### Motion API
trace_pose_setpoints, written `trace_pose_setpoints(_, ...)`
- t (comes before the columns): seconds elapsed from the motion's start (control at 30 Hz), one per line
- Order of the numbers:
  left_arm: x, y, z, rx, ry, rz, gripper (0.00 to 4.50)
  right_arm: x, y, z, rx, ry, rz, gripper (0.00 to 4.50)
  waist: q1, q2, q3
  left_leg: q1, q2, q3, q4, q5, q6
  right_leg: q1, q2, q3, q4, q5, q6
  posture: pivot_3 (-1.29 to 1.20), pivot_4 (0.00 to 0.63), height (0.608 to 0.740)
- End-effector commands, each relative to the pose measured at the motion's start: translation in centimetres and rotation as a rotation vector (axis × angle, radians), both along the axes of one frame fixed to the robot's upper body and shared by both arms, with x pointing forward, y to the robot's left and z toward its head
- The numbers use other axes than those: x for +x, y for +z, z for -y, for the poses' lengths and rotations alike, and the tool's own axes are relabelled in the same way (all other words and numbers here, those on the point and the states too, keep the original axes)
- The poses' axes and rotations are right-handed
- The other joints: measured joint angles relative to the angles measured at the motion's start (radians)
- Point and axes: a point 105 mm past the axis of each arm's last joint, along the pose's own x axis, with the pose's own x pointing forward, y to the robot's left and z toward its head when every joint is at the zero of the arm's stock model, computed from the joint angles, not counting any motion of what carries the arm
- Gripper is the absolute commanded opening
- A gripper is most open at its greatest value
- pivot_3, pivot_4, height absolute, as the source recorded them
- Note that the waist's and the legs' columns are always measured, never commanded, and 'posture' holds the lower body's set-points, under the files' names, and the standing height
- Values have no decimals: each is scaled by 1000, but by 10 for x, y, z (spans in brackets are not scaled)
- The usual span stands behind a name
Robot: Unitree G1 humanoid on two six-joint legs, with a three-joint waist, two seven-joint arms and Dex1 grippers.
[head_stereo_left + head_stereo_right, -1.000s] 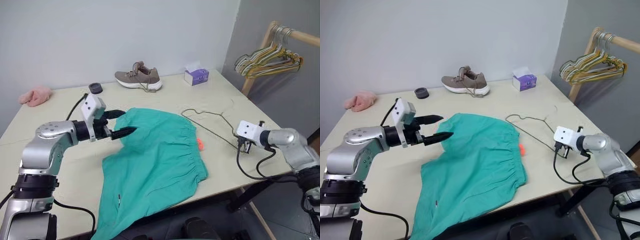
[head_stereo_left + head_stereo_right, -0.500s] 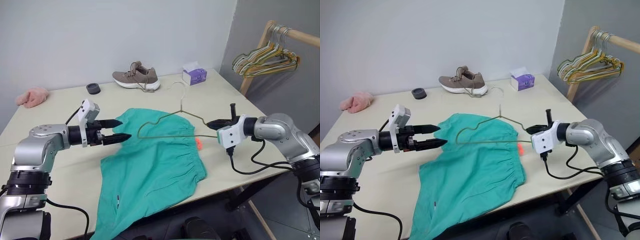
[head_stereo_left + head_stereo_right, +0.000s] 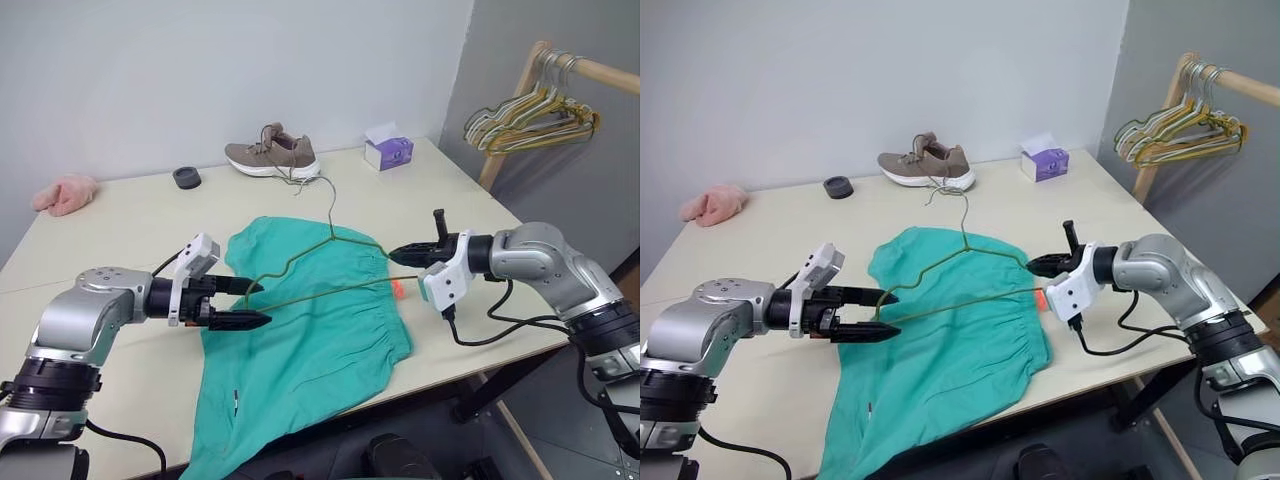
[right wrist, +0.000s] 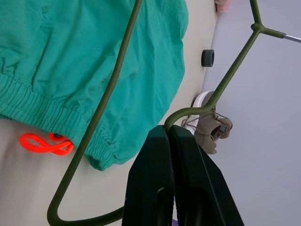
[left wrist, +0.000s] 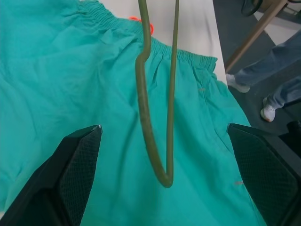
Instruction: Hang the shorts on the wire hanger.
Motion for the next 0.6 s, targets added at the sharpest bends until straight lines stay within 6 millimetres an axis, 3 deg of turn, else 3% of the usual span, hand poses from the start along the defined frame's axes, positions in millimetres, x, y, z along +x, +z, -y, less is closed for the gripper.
trace_pose_setpoints(0.03,0,1,0,38,-18,24,3928,-3,17,-7,45,38,38,0,0,0,0,0,0,0,0,0,0,0,0,0,0,0,0,-304,0,740)
trace_pose_setpoints(0.47,0,0,2,30,-12,32,14,-13,13,-16,66,89,22,0,0,0,0,0,0,0,1,0,0,0,0,0,1,0,0,-304,0,740)
trace_pose_setpoints(0.6,1,1,2,26,-6,35,14,-18,9,-18,53,110,-2,0,0,0,0,0,0,0,2,0,0,0,0,0,1,0,0,-302,0,740)
